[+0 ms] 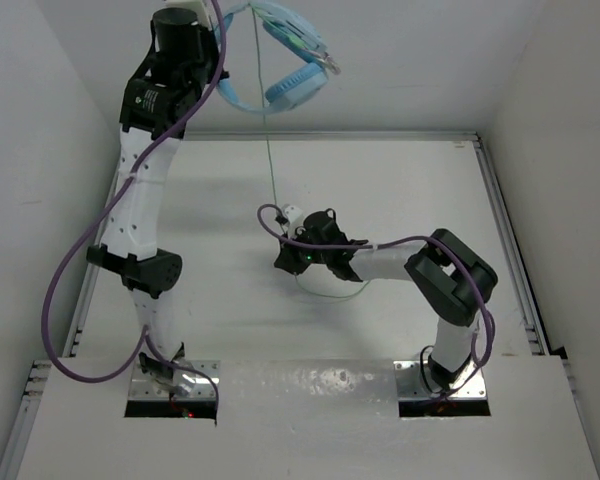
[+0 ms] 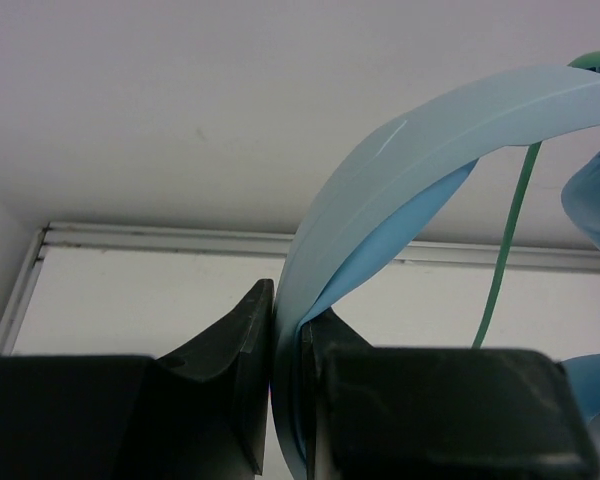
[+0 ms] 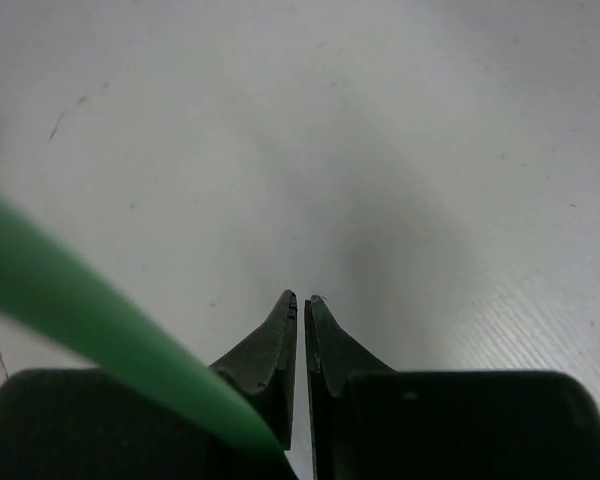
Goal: Wrap the headphones
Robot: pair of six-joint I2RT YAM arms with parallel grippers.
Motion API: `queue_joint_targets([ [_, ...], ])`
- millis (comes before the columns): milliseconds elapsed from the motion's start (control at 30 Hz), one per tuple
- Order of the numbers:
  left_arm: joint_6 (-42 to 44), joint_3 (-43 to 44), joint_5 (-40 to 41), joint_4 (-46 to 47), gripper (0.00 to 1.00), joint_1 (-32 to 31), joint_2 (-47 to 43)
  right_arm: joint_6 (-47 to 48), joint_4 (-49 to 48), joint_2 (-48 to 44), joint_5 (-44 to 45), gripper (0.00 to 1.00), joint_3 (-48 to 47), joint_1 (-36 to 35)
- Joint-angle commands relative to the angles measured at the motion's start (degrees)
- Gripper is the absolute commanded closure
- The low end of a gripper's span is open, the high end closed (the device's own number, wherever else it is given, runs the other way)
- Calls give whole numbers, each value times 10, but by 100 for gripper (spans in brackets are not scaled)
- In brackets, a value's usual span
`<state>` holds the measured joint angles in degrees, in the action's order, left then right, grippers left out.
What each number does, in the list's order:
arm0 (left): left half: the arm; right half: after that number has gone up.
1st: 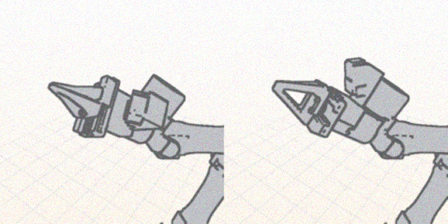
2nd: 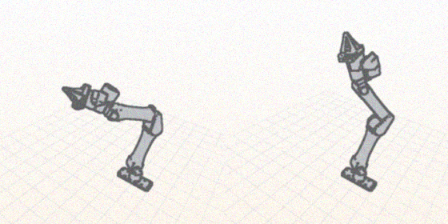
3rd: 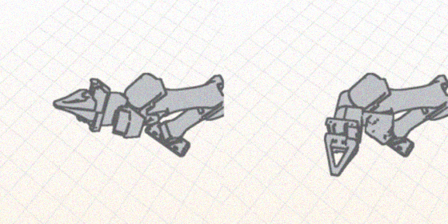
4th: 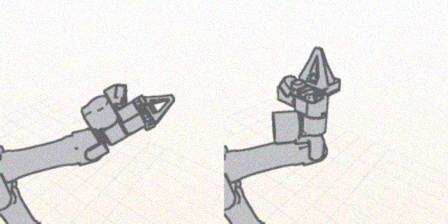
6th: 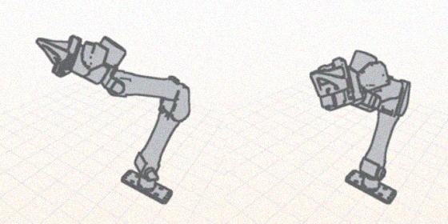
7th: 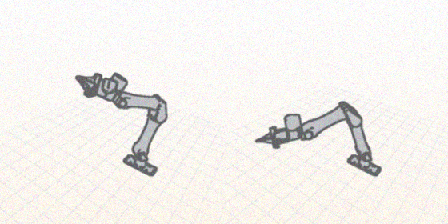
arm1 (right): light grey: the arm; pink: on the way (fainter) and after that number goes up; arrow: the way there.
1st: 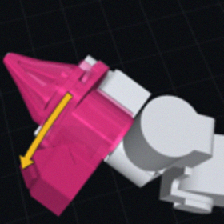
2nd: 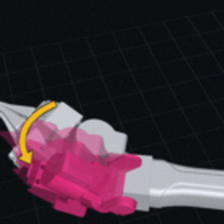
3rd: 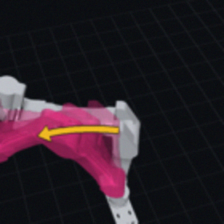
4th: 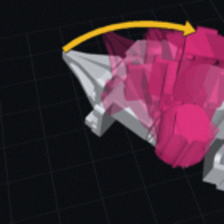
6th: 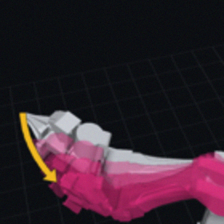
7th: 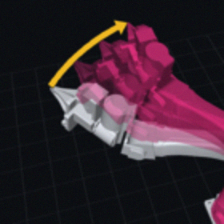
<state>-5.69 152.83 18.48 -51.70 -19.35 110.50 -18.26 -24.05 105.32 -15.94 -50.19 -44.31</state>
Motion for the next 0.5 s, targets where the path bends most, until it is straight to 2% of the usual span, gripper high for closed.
queue_joint_targets([
  [0, -84, -5, 31, 92, 100, 12, 1, 66, 94, -13, -31, 100, -37, -28],
  [233, -112, -65, 69, 131, 100, 34, 22, 118, 211, -32, -63, 100, -150, -78],
  [467, -46, -138, 145, 200, 100, 41, 16, 151, 227, -132, -63, 100, -155, -79],
])
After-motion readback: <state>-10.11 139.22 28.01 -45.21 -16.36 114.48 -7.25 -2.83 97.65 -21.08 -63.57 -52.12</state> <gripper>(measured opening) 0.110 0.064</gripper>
